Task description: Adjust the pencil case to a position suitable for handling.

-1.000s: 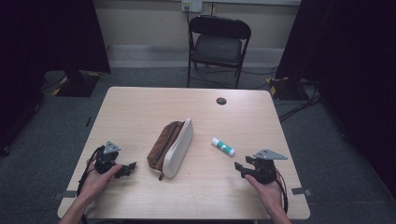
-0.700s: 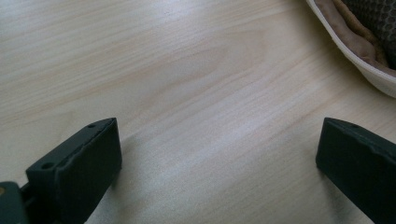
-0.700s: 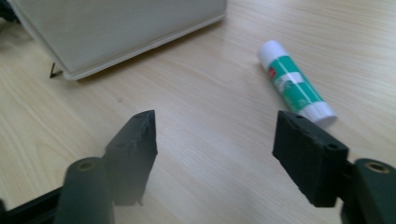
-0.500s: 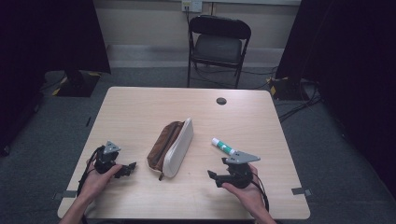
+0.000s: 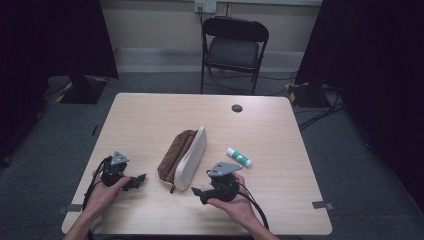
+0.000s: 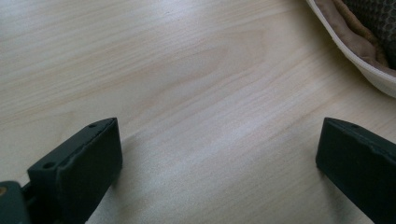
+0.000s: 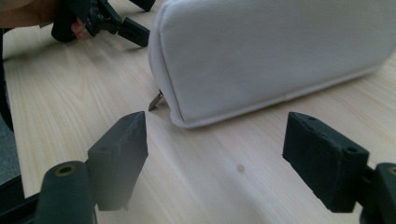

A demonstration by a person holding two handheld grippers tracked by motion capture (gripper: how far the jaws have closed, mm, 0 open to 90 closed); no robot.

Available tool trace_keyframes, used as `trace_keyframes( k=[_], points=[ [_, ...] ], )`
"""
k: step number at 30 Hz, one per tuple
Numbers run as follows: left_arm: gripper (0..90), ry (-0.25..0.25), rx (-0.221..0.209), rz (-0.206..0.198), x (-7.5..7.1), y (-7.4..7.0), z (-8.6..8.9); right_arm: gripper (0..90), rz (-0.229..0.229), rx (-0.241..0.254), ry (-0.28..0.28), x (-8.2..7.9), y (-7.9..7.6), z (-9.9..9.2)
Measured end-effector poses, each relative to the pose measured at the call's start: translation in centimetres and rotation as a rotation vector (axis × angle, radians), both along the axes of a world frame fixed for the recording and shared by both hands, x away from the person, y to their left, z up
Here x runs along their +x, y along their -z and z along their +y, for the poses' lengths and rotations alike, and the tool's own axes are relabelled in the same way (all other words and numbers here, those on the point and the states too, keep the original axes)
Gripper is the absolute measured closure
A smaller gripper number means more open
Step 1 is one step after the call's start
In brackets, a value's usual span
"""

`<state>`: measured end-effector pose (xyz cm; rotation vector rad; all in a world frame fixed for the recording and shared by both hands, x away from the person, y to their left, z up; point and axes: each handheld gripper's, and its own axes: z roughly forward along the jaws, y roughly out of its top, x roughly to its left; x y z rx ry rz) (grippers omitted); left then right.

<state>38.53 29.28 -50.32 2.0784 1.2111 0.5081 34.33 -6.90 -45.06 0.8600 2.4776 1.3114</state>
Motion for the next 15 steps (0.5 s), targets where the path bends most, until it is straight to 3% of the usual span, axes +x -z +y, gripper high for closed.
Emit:
trace_keyframes(
  k=[8,15],
  points=[
    [0.2,0.001,-0.001,-0.001,0.0,0.0,0.0,17.3,-0.02,-0.036,-0.007,1.1,0.2,2.8],
    [0.2,0.0,-0.002,-0.002,0.0,0.0,0.0,15.8,0.009,-0.036,0.011,1.8,0.7,4.1]
  ],
)
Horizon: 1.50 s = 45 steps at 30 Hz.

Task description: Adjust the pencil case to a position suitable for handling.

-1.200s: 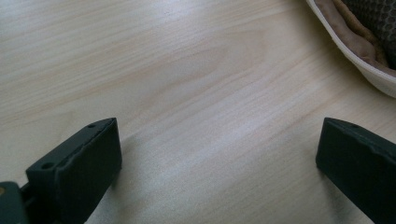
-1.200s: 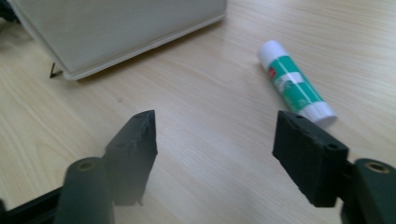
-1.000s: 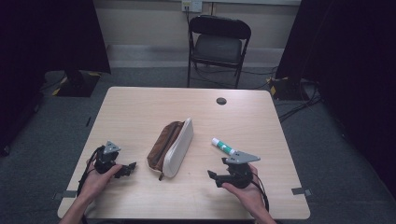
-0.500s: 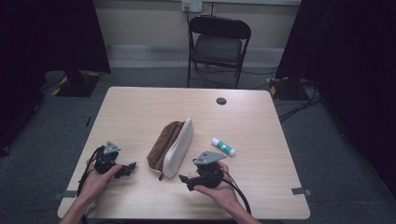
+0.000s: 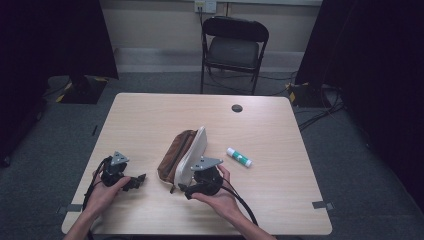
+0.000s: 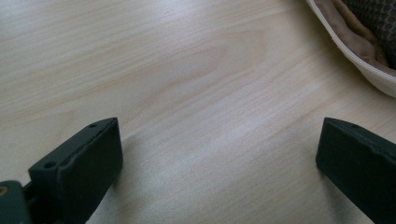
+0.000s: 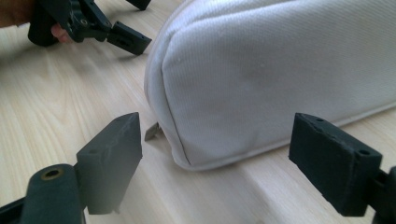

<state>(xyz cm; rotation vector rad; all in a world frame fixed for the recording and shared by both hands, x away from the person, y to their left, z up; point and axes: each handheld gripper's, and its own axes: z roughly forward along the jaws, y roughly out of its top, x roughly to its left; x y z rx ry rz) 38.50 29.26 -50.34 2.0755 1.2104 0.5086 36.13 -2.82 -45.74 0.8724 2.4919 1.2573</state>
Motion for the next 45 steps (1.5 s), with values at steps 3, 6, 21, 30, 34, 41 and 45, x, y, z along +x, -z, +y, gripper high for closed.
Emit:
trace_keyframes(
  k=[3,6,21,30,34,41,45],
  points=[
    [0.2,0.0,0.0,0.0,0.0,0.0,0.0,15.6,-0.005,-0.001,-0.009,0.0,-0.1,0.3],
    [0.2,0.002,0.005,-0.001,0.0,0.0,0.0,15.5,-0.006,0.012,0.001,0.2,-0.1,0.5],
    [0.3,0.0,0.005,0.0,-0.1,0.0,0.0,16.8,-0.007,0.019,0.081,1.0,0.2,-2.1],
    [0.3,0.0,0.005,0.0,-0.1,0.0,0.0,15.9,-0.018,0.04,0.083,1.1,-0.2,-2.0],
    [0.3,0.0,0.005,0.0,-0.1,0.0,0.0,16.2,-0.033,0.034,0.071,1.8,-0.5,-1.4],
    [0.3,0.0,0.005,-0.001,-0.1,0.0,0.0,30.9,-0.032,0.062,0.112,2.8,-1.1,-2.7],
    [0.3,0.0,0.005,0.0,-0.1,0.0,0.0,45.0,-0.028,0.061,0.139,3.3,-1.1,-3.7]
  ],
)
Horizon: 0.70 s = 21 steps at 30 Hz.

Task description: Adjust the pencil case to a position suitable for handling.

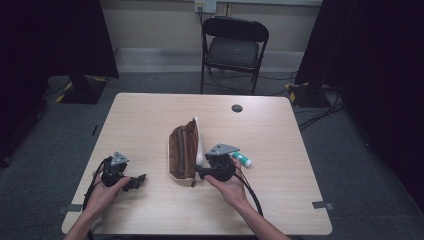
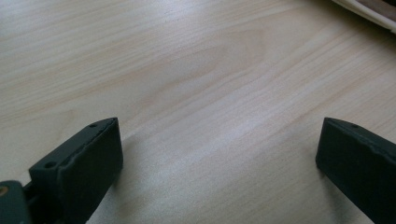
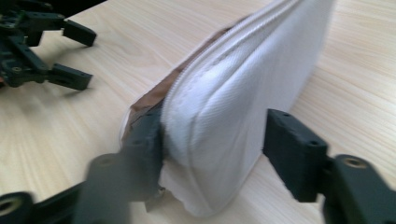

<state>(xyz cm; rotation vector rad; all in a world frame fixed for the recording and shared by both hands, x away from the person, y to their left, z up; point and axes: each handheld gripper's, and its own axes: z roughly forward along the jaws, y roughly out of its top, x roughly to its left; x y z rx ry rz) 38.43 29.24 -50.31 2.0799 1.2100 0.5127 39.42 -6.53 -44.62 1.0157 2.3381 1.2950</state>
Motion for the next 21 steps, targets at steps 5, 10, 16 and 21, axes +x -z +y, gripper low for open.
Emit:
trace_keyframes(
  k=[5,10,16,21],
  points=[
    [0.3,0.0,0.0,0.0,0.0,0.0,0.0,62.7,0.011,-0.005,0.037,0.6,0.0,-1.5],
    [0.3,0.0,0.0,0.0,0.0,0.0,0.0,68.8,0.008,-0.008,0.032,0.5,-0.1,-2.1],
    [0.3,0.0,0.0,0.0,0.0,0.0,0.0,73.8,0.013,-0.008,-0.006,-0.1,-0.2,-3.0],
    [0.1,0.002,-0.002,0.001,0.0,0.0,0.0,75.2,0.012,0.004,-0.057,-0.7,-0.4,-3.6]
  ],
)
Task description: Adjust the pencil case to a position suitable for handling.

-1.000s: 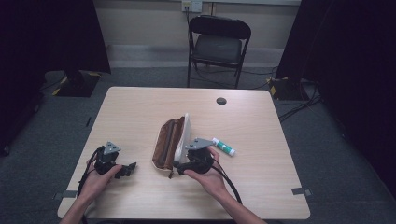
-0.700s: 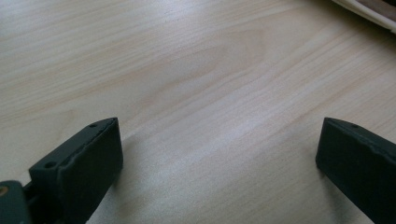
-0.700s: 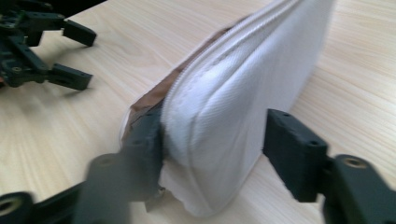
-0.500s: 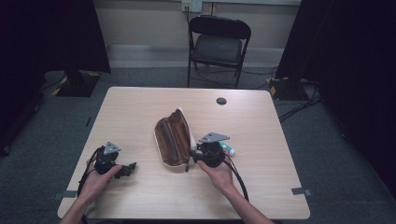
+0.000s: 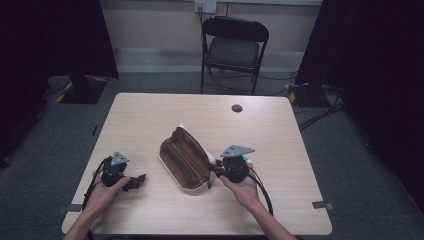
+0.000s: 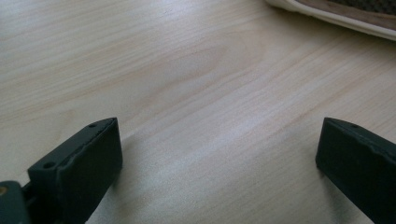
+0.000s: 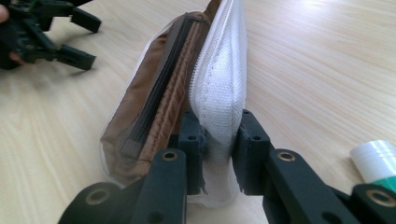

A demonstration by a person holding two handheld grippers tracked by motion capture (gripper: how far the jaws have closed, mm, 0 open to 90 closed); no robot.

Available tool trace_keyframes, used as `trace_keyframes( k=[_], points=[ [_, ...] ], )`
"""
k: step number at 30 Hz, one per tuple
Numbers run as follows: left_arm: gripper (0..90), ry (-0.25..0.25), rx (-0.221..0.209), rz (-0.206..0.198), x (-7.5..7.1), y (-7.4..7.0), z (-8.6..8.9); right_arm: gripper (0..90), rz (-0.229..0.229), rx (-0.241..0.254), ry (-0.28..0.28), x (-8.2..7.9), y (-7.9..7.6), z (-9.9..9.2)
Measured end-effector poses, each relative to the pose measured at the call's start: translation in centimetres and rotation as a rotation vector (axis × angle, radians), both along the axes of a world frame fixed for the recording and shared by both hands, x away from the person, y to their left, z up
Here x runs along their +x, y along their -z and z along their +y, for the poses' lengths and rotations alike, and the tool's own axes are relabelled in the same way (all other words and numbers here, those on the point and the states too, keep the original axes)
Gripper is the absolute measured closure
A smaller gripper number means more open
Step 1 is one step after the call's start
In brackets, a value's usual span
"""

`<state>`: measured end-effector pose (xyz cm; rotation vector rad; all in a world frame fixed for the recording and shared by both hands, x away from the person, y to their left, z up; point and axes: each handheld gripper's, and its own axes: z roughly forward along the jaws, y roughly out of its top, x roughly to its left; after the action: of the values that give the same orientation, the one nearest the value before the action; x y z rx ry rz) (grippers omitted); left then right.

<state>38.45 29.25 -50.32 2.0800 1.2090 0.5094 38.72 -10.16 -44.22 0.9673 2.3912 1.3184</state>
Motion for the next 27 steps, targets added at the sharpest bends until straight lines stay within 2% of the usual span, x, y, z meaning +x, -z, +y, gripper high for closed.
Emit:
trace_keyframes(
  k=[6,11,14,19,21,24,27],
  points=[
    [0.0,0.003,-0.001,0.002,0.0,0.0,0.0,76.4,0.005,0.011,-0.064,-0.6,-0.2,-0.1],
    [0.0,0.003,0.0,0.002,0.0,0.0,0.0,77.3,0.013,0.018,-0.092,-1.1,-0.5,-0.2],
    [0.0,0.002,-0.001,0.001,0.0,0.0,0.0,77.4,0.011,0.012,-0.134,-1.6,-0.7,-0.7],
    [0.0,0.003,0.0,0.001,0.0,0.0,0.0,74.1,-0.001,-0.012,-0.1,-1.5,-0.4,-1.3],
    [0.0,0.003,0.0,0.001,0.0,0.0,0.0,72.3,0.001,-0.007,-0.085,-1.3,-0.2,-1.4],
    [0.0,0.003,0.0,0.002,0.0,0.0,0.0,63.4,-0.013,-0.028,-0.056,-1.4,-0.1,-1.6],
    [0.0,0.003,0.0,0.001,0.0,0.0,0.0,58.8,-0.015,-0.037,-0.028,-1.4,0.0,-1.8]
  ],
)
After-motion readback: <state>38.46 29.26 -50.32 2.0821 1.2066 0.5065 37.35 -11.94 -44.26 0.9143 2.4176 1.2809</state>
